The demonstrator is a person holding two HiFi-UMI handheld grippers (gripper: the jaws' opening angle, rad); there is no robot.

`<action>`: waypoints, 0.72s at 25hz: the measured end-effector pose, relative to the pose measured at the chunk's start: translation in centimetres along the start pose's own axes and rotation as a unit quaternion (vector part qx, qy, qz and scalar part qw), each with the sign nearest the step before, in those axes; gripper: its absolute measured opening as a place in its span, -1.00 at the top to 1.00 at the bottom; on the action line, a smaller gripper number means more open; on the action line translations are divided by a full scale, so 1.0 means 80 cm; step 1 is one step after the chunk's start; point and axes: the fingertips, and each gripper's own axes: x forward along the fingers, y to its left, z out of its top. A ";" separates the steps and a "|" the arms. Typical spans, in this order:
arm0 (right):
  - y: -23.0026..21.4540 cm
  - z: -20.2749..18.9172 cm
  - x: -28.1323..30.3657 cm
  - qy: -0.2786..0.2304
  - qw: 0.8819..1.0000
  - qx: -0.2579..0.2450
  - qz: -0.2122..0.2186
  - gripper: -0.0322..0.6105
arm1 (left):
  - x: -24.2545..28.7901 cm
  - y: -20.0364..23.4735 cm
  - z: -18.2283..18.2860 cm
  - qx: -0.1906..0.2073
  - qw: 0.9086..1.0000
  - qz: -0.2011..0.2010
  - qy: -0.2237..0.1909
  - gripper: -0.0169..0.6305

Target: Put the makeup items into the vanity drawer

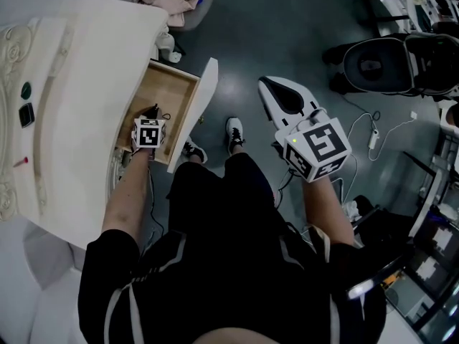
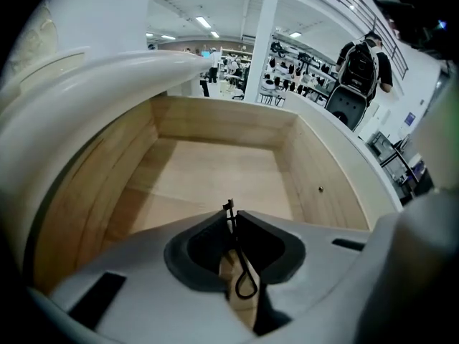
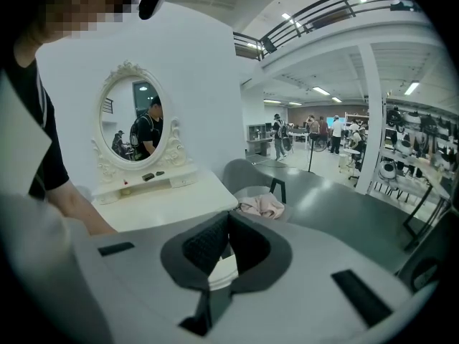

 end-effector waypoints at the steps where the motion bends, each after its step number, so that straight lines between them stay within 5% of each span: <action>1: 0.000 0.002 0.000 -0.001 1.000 -0.002 0.002 0.89 | 0.000 0.001 0.001 0.002 1.000 0.000 -0.003 0.83; 6: -0.003 0.009 -0.003 -0.004 1.000 -0.007 0.007 0.89 | -0.019 -0.016 0.018 0.021 0.998 -0.047 -0.021 0.42; 18: -0.002 0.050 -0.019 -0.048 0.998 -0.017 0.025 0.89 | -0.103 -0.030 0.071 0.055 0.995 -0.009 -0.085 0.42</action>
